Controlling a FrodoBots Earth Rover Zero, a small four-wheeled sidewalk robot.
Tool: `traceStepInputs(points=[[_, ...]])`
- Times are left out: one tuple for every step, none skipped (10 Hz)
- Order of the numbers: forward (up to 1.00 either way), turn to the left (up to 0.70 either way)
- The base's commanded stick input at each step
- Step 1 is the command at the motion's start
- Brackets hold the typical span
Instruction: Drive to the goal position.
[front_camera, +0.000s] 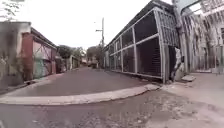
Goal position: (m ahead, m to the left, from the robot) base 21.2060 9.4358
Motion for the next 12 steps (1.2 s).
traceStepInputs(points=[[0.7,0.0],[0.7,0.0],[0.7,0.0],[0.7,0.0],[0.7,0.0],[0.7,0.0],[0.7,0.0],[0.7,0.0],[0.7,0.0],[0.7,0.0],[0.7,0.0],[0.7,0.0]])
